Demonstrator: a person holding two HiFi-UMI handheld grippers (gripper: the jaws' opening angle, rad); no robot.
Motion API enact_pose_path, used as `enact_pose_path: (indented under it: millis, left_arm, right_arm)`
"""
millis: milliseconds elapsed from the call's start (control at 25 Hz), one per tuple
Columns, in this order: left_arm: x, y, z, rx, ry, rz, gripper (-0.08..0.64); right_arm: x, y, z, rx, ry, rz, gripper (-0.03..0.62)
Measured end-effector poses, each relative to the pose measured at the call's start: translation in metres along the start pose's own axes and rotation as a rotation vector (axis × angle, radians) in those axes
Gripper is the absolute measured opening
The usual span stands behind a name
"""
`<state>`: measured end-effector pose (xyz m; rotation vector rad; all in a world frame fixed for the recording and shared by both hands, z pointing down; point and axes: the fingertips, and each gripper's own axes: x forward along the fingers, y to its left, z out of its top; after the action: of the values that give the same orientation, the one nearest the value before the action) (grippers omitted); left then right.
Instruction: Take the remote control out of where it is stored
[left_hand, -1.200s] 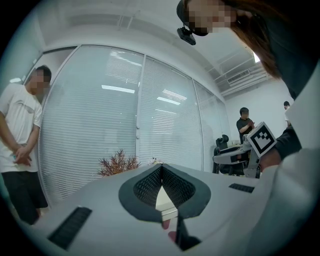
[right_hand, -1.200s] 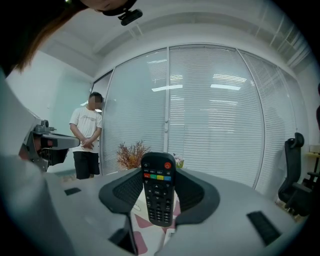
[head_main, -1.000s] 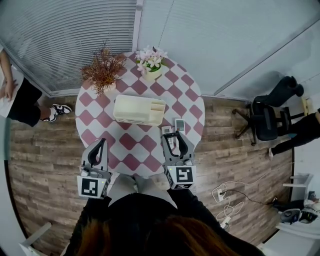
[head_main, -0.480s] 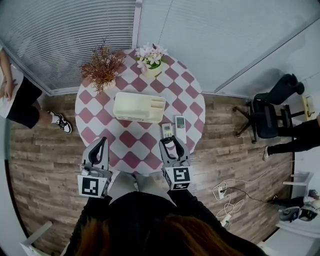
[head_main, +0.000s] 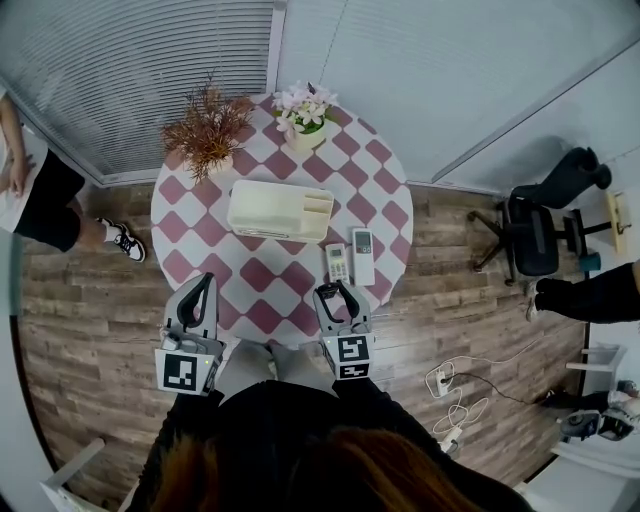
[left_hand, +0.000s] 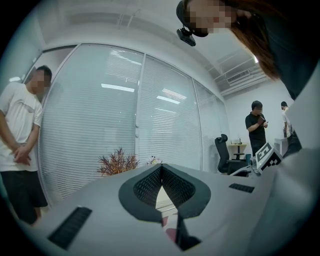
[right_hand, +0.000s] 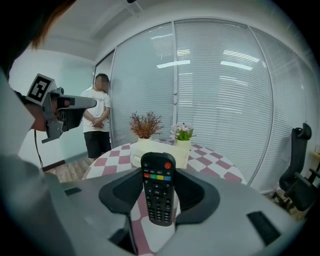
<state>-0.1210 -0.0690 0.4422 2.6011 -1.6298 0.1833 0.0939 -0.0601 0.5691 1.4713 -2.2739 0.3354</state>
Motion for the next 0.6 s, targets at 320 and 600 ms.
enact_pose_path:
  millis: [320,600]
  left_arm:
    - [0.001,-0.002,-0.002,-0.007,-0.004,0.000,0.006]
    - [0.000,-0.003,-0.003,-0.009,0.000,-0.001,0.006]
  right_arm:
    - [0.006,0.001,-0.023,0.041,0.065,0.020,0.207]
    - [0.016,0.004,-0.039,0.084,0.115,0.035,0.207]
